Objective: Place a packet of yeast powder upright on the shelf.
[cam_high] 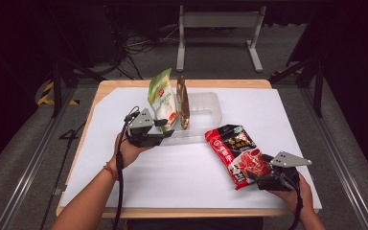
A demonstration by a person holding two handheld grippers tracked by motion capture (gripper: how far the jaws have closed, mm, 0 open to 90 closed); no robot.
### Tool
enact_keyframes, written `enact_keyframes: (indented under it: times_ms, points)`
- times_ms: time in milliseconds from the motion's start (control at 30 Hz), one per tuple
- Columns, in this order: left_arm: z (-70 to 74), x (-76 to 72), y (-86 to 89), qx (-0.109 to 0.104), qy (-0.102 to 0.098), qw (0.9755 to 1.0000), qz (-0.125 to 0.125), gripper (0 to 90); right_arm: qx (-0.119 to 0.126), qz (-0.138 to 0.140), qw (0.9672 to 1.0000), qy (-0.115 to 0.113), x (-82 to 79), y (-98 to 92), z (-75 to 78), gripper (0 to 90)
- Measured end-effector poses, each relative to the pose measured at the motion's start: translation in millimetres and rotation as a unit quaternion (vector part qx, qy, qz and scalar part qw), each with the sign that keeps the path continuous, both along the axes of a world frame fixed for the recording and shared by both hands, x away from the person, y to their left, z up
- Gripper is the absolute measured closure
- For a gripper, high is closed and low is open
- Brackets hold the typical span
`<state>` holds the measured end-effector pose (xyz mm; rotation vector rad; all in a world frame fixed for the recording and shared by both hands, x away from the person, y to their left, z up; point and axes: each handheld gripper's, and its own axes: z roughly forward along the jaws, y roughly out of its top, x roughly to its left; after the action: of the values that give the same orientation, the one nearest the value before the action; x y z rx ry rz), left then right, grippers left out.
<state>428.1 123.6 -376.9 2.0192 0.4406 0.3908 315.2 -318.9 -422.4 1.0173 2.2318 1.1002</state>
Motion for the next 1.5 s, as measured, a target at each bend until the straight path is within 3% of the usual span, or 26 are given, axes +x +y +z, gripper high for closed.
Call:
enact_keyframes:
  times_ms: [167, 367, 467, 533, 633, 800, 1100, 1300, 1500]
  points:
    - [-1.7, -10.8, 9.8, 0.01, -0.011, 0.9999, 0.003, 44.6, 0.001, 0.0, 1.0, -0.001, -0.3, -0.4, 0.9, 19.3]
    - [-7.8, -19.2, 20.9, 0.027, -0.009, 0.9996, 0.004, 38.5, 0.005, 0.005, 1.0, -0.001, -0.9, -1.2, 2.2, 23.6]
    - [-10.5, -22.8, 25.4, 0.044, -0.011, 0.9989, 0.004, 36.2, 0.005, -0.006, 0.9999, -0.007, -1.3, -2.5, 3.4, 26.4]
    - [-13.4, -25.8, 30.2, 0.044, -0.008, 0.999, 0.004, 35.3, 0.012, -0.015, 0.9998, -0.009, -1.2, -5.3, 4.8, 27.8]
    - [-17.7, -30.5, 37.8, 0.053, -0.009, 0.9985, 0.005, 33.8, 0.015, -0.029, 0.9995, 0.004, 0.7, -10.0, 4.0, 27.2]
    - [-23.2, -41.5, 54.3, 0.047, -0.007, 0.9988, 0.011, 33.4, 0.019, -0.037, 0.9986, 0.033, 4.3, -14.2, 0.1, 24.5]
    - [-36.3, -57.8, 77.9, 0.05, 0.01, 0.9982, 0.03, 30.9, 0.024, -0.044, 0.9969, 0.06, 6.4, -20.2, -2.3, 19.4]
    - [-42.4, -59.0, 72.7, 0.054, 0.024, 0.9981, 0.021, 30.1, 0.043, -0.038, 0.9944, 0.089, 9.9, -24.3, -6.0, 19.4]
    - [-47.1, -61.3, 63.2, 0.073, 0.026, 0.997, 0.007, 29.4, 0.053, -0.034, 0.9923, 0.106, 11.9, -27.9, -7.2, 21.3]
